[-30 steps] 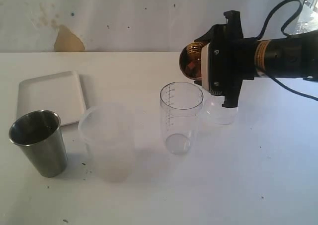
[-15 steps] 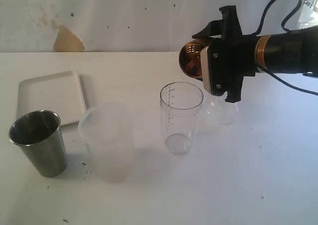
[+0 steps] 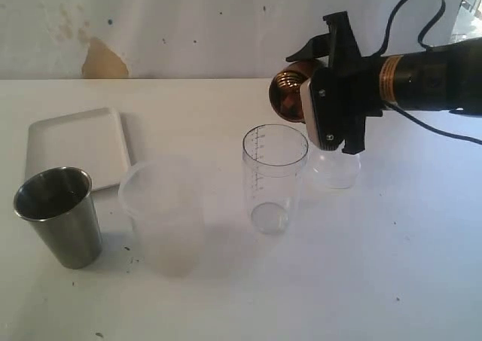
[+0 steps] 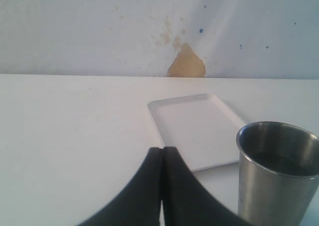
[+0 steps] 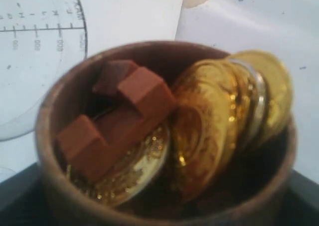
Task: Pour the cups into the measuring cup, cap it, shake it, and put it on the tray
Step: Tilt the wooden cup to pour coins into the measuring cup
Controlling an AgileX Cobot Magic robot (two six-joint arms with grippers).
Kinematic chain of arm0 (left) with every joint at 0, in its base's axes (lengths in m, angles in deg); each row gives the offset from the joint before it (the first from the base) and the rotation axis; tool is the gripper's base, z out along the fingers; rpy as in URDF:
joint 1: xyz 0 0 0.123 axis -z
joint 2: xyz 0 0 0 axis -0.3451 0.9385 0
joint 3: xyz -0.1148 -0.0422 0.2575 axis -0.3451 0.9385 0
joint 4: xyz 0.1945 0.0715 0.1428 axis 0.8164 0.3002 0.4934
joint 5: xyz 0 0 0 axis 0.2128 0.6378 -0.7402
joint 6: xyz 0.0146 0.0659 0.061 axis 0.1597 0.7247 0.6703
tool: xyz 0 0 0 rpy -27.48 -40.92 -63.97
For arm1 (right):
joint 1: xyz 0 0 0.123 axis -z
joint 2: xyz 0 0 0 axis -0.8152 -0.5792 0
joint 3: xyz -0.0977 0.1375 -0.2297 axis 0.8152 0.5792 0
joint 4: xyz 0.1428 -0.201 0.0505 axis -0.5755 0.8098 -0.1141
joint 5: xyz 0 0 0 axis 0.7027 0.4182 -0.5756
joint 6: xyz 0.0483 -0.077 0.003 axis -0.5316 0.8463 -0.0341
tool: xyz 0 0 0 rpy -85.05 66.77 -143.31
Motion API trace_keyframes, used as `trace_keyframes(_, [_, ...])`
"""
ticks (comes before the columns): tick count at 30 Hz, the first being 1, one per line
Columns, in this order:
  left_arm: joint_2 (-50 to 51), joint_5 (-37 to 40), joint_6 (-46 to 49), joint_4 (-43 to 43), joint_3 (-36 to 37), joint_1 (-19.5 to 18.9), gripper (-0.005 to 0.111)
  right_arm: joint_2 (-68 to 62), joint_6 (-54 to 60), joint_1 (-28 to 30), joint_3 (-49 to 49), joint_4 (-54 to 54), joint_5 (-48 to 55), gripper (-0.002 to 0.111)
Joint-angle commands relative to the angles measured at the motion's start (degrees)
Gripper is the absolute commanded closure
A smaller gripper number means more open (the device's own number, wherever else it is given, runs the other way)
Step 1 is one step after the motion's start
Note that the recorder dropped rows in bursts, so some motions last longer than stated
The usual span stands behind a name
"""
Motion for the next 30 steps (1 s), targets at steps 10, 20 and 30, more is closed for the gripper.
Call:
trace_keyframes(10, [-0.23,-0.43,-0.35,0.14,0.28,0.19,0.107,0.36,10.72,-0.02,-0.53,-0.73,-3.0,0.108])
trace_keyframes(20, [-0.23,-0.43,-0.35,0.14,0.28,0.19,0.107,0.36,17.92,-0.27,-0.53,-3.32,-5.23,0.108])
trace_keyframes(30, [-0.23,-0.43,-0.35,0.14,0.28,0.19,0.107,0.26,23.48,-1.39,-0.53,-3.42,-5.37,0.108])
